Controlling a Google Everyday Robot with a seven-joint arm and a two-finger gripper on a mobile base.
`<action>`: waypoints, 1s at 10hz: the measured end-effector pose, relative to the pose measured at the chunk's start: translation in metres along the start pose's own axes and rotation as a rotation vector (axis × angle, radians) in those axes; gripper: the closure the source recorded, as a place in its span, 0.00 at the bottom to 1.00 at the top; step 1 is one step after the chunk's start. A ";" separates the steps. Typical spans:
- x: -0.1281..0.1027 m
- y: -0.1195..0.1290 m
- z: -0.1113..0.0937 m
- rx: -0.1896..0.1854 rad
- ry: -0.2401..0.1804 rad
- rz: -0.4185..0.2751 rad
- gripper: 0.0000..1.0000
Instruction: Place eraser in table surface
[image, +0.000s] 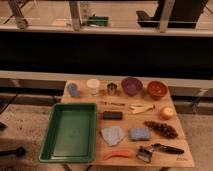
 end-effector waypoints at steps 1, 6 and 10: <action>0.001 0.002 0.001 0.000 -0.003 0.003 0.20; -0.058 0.011 -0.021 -0.005 -0.109 -0.131 0.20; -0.169 0.026 -0.021 0.005 -0.200 -0.357 0.20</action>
